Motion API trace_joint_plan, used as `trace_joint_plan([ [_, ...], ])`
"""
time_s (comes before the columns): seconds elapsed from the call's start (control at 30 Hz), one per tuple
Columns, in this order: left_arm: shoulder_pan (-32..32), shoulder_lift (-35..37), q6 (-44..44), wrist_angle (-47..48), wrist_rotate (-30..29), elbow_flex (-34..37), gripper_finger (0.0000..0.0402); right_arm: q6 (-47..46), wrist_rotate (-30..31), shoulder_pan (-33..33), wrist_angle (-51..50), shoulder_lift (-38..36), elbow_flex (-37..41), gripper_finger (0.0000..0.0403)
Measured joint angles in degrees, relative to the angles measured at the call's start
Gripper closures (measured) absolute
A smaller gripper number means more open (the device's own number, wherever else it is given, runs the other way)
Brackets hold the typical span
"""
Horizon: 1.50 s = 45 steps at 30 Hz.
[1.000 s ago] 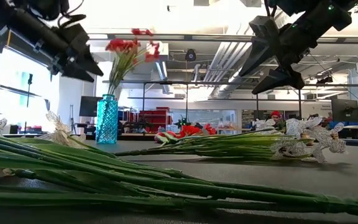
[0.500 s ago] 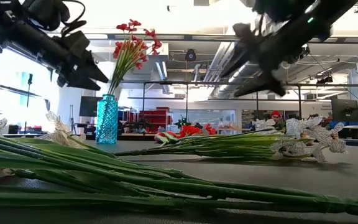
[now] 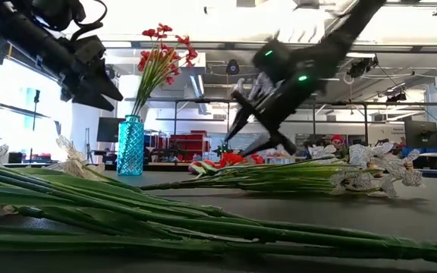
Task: Sort flowers into vase by color
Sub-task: Put the red flower into the blue vase
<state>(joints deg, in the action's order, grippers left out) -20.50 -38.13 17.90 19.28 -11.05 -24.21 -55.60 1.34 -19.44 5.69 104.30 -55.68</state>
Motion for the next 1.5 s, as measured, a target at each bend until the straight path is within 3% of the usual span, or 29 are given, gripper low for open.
trace_joint_plan([
  [0.17,0.01,0.0,1.26,1.45,0.42,0.02,0.0129,-1.09,1.12,-2.03,-17.74,7.23,-12.1,0.0187],
  [0.43,0.03,0.0,0.47,2.78,3.0,0.0,0.0129,-2.81,0.38,-3.16,-20.52,12.31,-19.36,0.0207],
  [0.8,0.05,0.07,-0.42,1.8,3.06,0.0,0.0129,3.02,1.47,-5.19,-24.91,12.44,-19.27,0.0392],
  [1.07,0.05,0.06,0.29,-3.69,9.13,0.0,0.0129,6.63,3.85,-2.15,-26.68,5.71,-19.15,0.0399],
  [1.33,1.93,0.04,4.12,-7.57,12.36,0.0,0.0129,15.4,20.39,1.84,-32.04,-7.95,-19.15,0.0401],
  [1.4,3.02,0.04,4.41,-9.67,12.35,0.0,0.0129,18.76,20.42,1.85,-31.51,-10.67,-19.15,0.0401],
  [1.5,4.53,0.01,4.47,-13.4,12.35,-0.02,0.0129,27.98,14.75,2.15,-29.4,-13.36,-19.15,0.0402],
])
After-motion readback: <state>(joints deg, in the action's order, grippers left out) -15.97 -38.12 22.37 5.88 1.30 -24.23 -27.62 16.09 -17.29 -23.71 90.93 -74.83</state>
